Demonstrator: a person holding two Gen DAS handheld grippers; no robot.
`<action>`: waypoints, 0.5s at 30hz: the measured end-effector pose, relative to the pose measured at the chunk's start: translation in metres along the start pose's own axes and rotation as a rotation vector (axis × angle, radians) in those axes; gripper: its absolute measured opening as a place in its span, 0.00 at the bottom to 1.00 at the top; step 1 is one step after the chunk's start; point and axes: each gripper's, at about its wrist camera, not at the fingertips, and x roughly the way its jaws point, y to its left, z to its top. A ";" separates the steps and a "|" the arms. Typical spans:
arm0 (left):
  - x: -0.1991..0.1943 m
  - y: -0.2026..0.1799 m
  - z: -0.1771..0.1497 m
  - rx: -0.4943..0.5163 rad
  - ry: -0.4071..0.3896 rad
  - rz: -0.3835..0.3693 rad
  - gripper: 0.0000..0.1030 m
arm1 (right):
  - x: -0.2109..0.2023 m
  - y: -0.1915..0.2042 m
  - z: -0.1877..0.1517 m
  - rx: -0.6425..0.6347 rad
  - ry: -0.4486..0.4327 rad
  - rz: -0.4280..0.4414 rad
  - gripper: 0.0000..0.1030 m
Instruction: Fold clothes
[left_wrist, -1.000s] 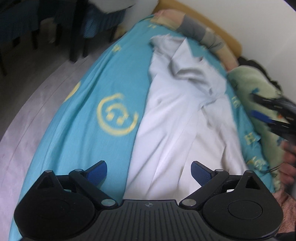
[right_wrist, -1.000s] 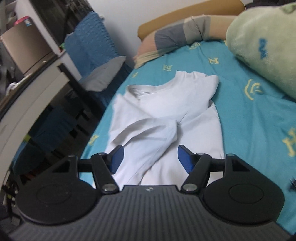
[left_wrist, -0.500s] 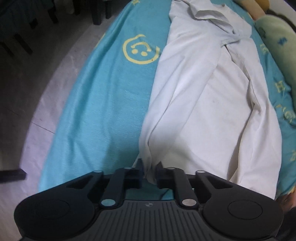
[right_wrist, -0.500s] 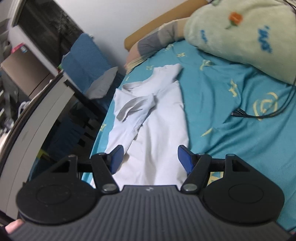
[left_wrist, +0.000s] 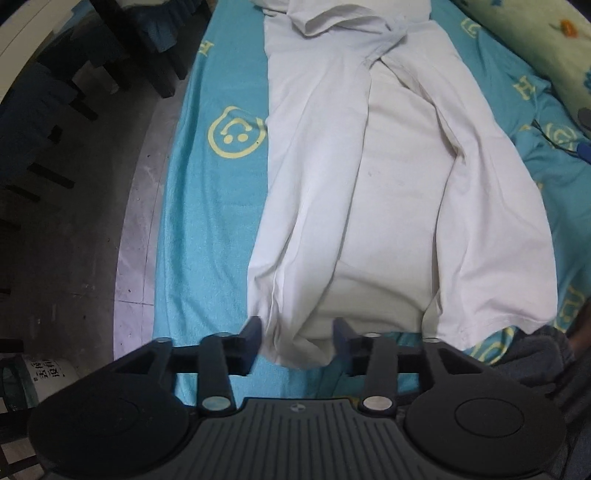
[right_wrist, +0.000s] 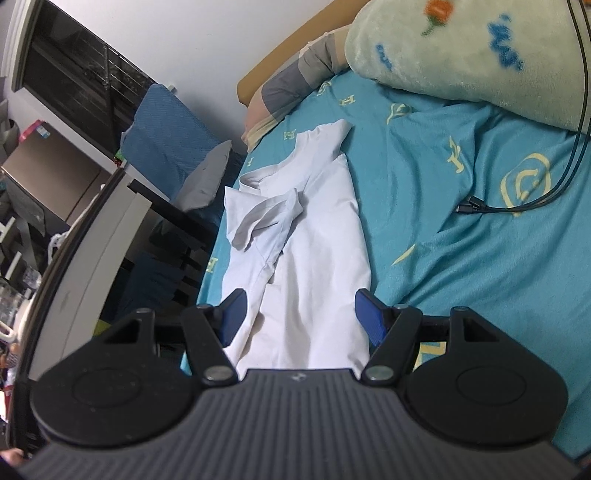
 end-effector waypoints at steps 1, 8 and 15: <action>0.001 -0.002 -0.001 -0.003 -0.011 -0.003 0.51 | -0.001 0.000 0.000 -0.002 0.000 0.002 0.66; 0.048 -0.015 0.003 0.024 0.067 0.120 0.55 | 0.003 -0.001 -0.001 -0.002 0.017 0.002 0.66; 0.035 -0.014 0.009 0.088 0.057 0.077 0.04 | 0.005 -0.001 -0.002 -0.003 0.027 -0.002 0.66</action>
